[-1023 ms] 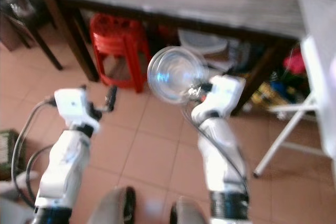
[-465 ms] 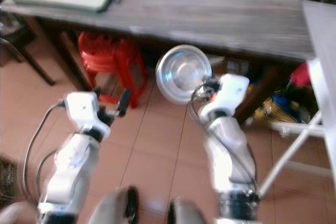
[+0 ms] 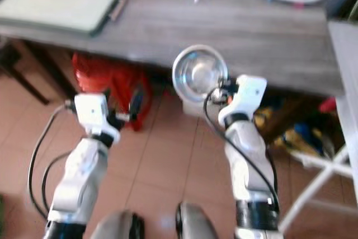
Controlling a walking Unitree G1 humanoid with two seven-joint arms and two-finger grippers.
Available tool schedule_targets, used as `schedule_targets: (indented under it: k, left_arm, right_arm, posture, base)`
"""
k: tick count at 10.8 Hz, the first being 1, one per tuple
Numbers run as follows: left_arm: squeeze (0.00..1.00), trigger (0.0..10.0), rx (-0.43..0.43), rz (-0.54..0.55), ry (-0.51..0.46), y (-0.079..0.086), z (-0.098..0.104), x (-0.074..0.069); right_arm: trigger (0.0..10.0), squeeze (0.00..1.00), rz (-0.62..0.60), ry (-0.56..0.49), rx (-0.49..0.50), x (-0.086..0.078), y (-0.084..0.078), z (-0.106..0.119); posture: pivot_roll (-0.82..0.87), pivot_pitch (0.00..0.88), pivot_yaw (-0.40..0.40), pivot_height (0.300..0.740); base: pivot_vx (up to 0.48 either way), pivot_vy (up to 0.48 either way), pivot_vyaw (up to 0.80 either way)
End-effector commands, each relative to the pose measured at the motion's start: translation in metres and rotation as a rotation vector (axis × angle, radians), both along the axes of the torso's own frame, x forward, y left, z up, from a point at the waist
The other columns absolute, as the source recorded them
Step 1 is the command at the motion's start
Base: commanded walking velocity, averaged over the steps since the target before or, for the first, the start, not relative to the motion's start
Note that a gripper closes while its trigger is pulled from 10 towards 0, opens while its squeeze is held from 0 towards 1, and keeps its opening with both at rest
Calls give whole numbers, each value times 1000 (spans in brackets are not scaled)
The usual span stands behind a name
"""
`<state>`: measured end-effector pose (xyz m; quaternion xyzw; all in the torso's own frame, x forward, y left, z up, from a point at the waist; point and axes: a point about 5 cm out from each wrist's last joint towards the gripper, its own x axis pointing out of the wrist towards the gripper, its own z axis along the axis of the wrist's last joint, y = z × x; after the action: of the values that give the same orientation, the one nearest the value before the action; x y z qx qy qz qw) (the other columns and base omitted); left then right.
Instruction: Setting the table
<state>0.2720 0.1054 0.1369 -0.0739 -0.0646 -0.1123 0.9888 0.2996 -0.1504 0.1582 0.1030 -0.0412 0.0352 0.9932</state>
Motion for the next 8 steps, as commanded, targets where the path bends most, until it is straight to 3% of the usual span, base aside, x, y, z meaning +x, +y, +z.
schedule_targets:
  k: [1, 6, 8]
  left_arm:
    - [0, 10000, 8, 13, 11, 3, -4, 0]
    - [0, 10000, 21, 3, -3, 2, -2, -1]
    - [0, 10000, 31, 34, 9, 6, -4, -1]
  right_arm:
    - [10000, 0, 22, -19, 1, 1, 7, 4]
    - [10000, 0, -78, -46, -39, 4, -4, 8]
    - [10000, 0, -171, -5, -31, 3, -17, 4]
  posture:
    - [-43, 198, -19, 740]
    - [-40, 198, -15, 740]
    - [-40, 198, -18, 740]
  base:
    - [480, 0, 0]
    - [405, 0, 0]
    - [0, 0, 0]
